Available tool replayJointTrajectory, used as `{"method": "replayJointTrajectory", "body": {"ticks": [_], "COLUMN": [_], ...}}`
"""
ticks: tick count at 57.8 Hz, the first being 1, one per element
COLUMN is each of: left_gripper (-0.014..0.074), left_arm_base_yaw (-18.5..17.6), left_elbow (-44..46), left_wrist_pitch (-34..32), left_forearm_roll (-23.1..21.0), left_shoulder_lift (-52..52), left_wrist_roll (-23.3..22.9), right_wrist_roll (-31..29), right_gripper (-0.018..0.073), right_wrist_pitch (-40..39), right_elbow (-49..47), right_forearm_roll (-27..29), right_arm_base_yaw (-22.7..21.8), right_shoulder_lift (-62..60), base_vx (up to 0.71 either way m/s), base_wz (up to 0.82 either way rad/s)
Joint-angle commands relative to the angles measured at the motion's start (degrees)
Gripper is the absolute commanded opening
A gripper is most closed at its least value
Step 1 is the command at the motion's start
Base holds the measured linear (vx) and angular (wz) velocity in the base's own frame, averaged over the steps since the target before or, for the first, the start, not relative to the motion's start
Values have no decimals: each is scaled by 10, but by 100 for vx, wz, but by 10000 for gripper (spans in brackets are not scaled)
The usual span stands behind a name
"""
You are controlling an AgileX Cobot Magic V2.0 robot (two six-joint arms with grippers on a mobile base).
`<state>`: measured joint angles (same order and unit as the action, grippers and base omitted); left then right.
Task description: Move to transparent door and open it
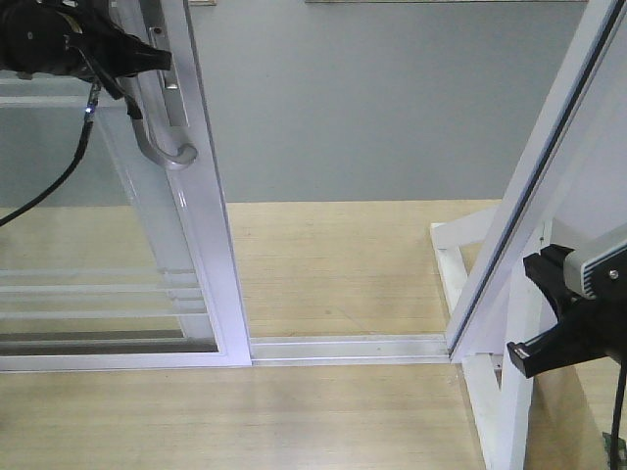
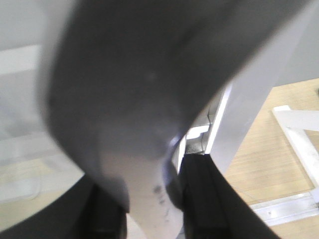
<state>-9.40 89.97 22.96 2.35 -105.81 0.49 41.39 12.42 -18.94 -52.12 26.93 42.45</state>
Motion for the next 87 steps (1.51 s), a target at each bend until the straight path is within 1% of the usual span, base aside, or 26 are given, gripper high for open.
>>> {"method": "replayJointTrajectory", "body": {"ticks": [1,9,13,17,28,33,42,48,56,64,67,74,79,87], "left_gripper": [0,0,0,0,0,0,0,0,0,0,0,0,0,0], "left_arm_base_yaw": [-3,-3,-3,-3,-3,-4,-4,-4,-4,-4,-4,-4,-4,-4], "left_elbow": [38,37,35,15,-121,-182,-297,-371,-477,-561,-585,-635,-666,-705], "left_wrist_pitch": [-126,-97,-69,-60,-100,-104,-101,-101,-99,-89,-74,-15,3,3], "left_forearm_roll": [10,28,45,59,59,58,48,47,26,3,-2,-27,-46,-72], "left_shoulder_lift": [78,102,124,151,272,339,465,546,657,751,778,845,894,962], "left_wrist_roll": [7,7,7,7,5,5,5,4,2,2,2,3,5,6], "right_wrist_roll": [2,2,2,2,2,5,50,55,51,51,51,39,5,-58], "right_gripper": [-2,-2,-2,-2,-2,-2,-2,-2,-2,-2,-2,-2,-2,-2], "right_wrist_pitch": [-26,-29,-29,-29,-46,-57,-55,-50,-17,15,15,20,31,44], "right_elbow": [-17,-17,-17,-17,-17,-18,-19,-19,-19,-19,-19,-19,-19,-19], "right_forearm_roll": [-14,-15,-14,-13,-12,-10,3,3,3,6,13,33,45,76], "right_arm_base_yaw": [-3,-3,-3,-3,-3,-3,-3,-3,-3,-3,-3,-3,-3,-3], "right_shoulder_lift": [1,1,1,1,1,-1,-25,-55,-113,-183,-211,-263,-286,-296], "base_vx": [0,0,0,0,0,0,0,0,0,0,0,0,0,0], "base_wz": [0,0,0,0,0,0,0,0,0,0,0,0,0,0]}}
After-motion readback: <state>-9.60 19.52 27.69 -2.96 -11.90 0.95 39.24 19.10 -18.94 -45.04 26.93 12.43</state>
